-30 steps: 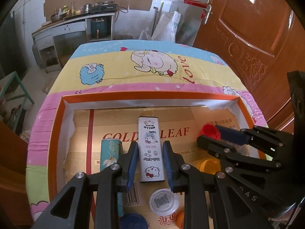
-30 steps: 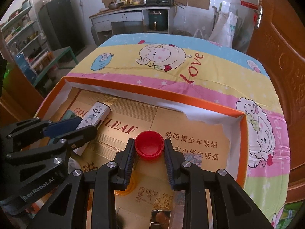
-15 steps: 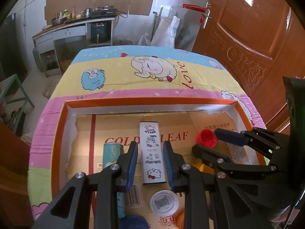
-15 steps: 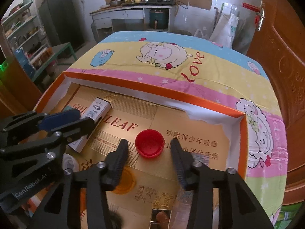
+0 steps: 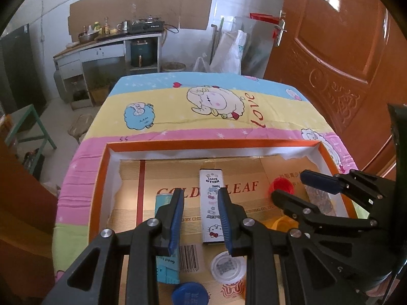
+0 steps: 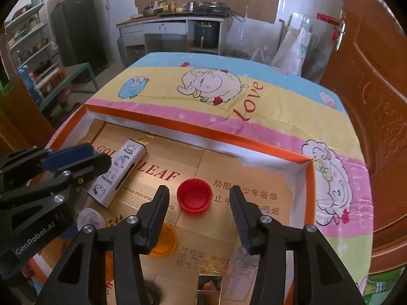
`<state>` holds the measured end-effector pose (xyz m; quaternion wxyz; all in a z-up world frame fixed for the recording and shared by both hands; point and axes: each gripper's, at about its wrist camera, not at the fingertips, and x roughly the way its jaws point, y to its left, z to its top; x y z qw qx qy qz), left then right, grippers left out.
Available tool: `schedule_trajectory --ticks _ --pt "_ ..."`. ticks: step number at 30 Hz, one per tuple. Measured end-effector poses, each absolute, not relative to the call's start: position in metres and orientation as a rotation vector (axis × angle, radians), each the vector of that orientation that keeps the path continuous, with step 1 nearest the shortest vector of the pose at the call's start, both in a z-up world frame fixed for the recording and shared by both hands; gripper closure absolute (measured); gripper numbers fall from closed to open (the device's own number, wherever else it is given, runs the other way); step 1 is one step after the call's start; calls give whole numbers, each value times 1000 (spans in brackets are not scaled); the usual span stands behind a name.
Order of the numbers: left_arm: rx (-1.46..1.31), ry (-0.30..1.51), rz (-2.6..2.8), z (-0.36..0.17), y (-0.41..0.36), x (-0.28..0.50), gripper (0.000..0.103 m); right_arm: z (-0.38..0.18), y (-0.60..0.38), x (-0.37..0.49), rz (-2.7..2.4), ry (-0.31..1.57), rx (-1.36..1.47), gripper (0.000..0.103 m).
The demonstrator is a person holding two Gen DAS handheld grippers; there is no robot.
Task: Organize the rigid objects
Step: 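Open both grippers to release the box and red cap inside the tray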
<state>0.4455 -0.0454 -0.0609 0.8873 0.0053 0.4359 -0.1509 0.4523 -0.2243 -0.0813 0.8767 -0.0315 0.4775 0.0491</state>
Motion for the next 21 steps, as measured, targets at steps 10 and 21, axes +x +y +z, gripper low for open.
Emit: schedule_trajectory --ticks 10,21 --pt "-12 818 -285 -44 -41 425 76 -70 -224 438 56 970 -57 52" --pt "-35 692 -250 -14 -34 374 76 -30 -226 381 7 866 -36 52"
